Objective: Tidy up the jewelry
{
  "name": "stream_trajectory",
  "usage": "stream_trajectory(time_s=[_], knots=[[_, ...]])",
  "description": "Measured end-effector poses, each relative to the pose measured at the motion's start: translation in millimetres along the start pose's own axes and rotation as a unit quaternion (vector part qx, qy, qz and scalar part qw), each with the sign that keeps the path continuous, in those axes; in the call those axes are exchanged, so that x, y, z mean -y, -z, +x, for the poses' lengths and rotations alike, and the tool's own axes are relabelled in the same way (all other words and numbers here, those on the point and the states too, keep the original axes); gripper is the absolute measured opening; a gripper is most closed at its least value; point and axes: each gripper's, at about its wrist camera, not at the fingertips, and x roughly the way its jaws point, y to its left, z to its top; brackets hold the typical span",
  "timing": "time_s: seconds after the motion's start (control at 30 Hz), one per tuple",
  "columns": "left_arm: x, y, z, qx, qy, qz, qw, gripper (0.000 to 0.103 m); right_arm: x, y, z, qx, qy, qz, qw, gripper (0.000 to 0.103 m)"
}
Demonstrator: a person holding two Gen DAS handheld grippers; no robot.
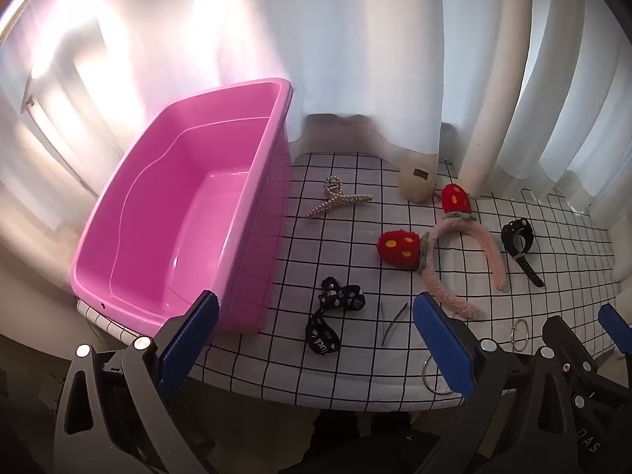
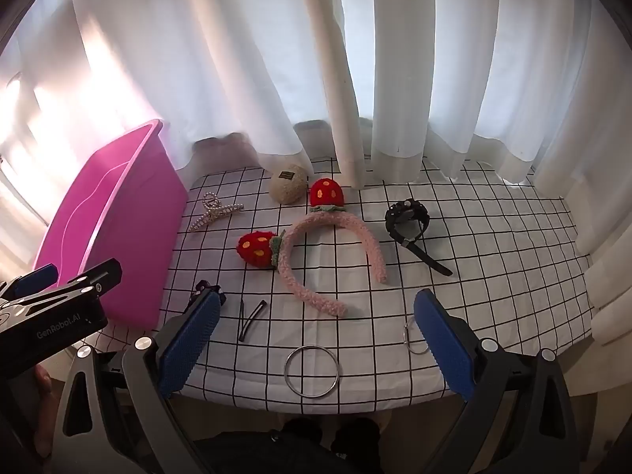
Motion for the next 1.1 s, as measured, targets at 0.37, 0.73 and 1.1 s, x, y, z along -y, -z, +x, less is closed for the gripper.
stream_trajectory(time_s=[0.37,0.73,1.1], knots=[[-5.5,2.6,-4.4,0.004,0.001,-0.004,1.0000,0.097,-0.5,-0.4,1.0,0.001,0.002,0.000,1.000,0.094],[-4.2,-0.1,-2.9,0.000,0.000,0.000,1.0000,0.097,-1.1,0.6,-0.9,0.003,0.001,0.000,1.000,0.094],[-1.5,0.3,-2.8,0.001,-0.001,0.002,1.0000,0.097,1.5,-0.4,-0.3,0.001,0.000,0.002,1.000,0.094]])
